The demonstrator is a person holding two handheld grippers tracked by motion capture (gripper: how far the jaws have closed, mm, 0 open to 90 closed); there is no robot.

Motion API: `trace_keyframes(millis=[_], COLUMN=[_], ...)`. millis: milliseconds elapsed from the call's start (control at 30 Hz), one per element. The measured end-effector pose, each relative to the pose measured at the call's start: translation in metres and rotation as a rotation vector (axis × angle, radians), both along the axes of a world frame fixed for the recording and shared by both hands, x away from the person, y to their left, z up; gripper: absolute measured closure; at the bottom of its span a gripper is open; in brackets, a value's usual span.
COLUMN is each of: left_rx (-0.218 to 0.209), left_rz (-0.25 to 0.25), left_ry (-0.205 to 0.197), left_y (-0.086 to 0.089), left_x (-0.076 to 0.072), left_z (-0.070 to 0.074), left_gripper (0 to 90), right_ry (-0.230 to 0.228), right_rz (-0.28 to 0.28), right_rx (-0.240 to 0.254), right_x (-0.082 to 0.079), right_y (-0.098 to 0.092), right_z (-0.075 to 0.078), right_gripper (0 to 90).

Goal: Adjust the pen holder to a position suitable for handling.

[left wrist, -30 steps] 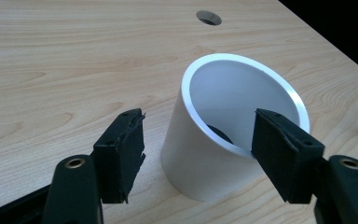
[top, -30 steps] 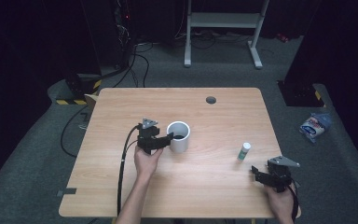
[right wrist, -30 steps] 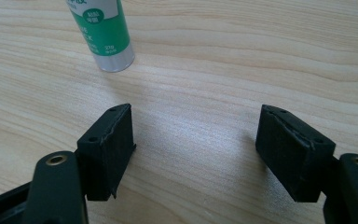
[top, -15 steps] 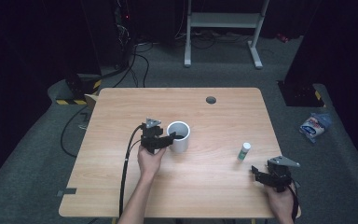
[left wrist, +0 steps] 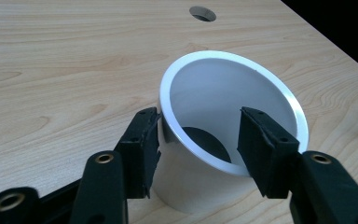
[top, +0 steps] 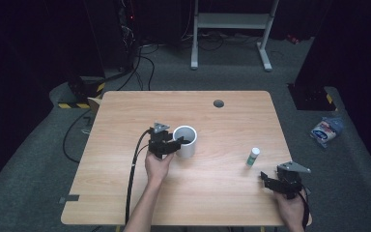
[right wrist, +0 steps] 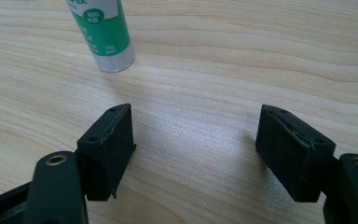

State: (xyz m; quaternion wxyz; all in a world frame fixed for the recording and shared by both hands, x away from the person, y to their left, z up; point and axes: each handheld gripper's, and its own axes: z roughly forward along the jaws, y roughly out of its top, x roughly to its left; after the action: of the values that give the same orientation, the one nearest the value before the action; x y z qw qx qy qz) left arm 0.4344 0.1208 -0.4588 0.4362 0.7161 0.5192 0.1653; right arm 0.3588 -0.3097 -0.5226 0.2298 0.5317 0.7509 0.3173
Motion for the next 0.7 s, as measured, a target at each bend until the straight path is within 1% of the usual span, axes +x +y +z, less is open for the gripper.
trace_keyframes(millis=[233, 467, 500, 600, 700], left_rx=[0.003, 0.023, 0.020, 0.035, 0.041], left_rz=[-0.008, -0.030, -0.032, -0.051, -0.072], left_ry=[0.004, 0.003, 0.006, 0.003, 0.003], left_y=[0.000, -0.003, -0.004, -0.006, -0.008], left_x=[-0.001, -0.004, -0.005, -0.007, -0.010], left_z=[0.000, 0.001, 0.001, 0.002, 0.002], left_gripper=[48.7, 49.3, 49.3, 49.4, 49.5], right_ry=[0.000, 0.000, 0.000, 0.000, 0.000], right_rz=[0.000, 0.000, 0.000, 0.000, 0.000], right_rx=[0.000, 0.000, 0.000, 0.000, 0.000], right_x=[0.000, 0.000, 0.000, 0.000, 0.000], right_y=[0.000, 0.000, 0.000, 0.000, 0.000], right_z=[0.000, 0.000, 0.000, 0.000, 0.000], right_gripper=[27.6, 27.6, 27.6, 27.6, 27.6])
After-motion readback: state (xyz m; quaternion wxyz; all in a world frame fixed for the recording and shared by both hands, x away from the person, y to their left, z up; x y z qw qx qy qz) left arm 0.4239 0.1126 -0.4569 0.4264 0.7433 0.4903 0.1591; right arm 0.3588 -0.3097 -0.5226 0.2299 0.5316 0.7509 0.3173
